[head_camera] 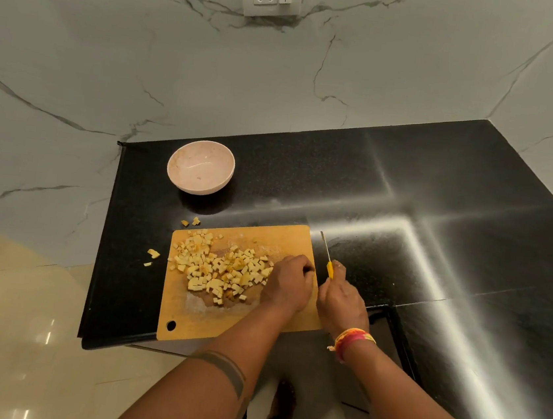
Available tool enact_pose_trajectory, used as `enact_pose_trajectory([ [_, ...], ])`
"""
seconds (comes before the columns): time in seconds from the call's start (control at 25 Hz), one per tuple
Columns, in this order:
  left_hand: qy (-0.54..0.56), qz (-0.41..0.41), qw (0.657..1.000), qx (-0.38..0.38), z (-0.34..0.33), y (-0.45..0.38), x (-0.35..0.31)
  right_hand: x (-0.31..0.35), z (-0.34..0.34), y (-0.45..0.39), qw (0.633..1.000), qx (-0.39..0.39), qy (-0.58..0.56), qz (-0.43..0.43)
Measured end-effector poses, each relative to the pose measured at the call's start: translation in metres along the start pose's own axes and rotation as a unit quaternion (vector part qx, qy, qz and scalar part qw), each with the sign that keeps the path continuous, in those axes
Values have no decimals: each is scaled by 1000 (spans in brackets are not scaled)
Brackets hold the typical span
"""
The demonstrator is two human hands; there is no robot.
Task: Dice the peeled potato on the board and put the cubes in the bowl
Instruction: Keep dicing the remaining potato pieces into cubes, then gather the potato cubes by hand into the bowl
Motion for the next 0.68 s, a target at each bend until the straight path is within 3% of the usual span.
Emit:
enact_pose_trajectory([
  [0.24, 30, 24, 999, 12, -7, -9, -11, -11, 4, -9, 999, -17, 41, -30],
  [0.36, 35, 24, 999, -3, 11, -3, -6, 5, 2, -6, 995, -32, 92, 4],
  [0.52, 25, 43, 998, -30, 44, 9, 20, 59, -12, -6, 995, 51, -9, 83],
  [0.68, -13, 87, 993, -77, 84, 26, 56, 100, -22, -10, 993, 63, -13, 99],
])
Point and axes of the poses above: each hand's wrist, its own y-axis away from the middle knuckle, its own z-axis out of the back of the hand, x = y × z, the point moved 2 cm from there along -y, towards the middle knuckle, and after that the axes turned 7 degrees about x, right-handed, at the moved point
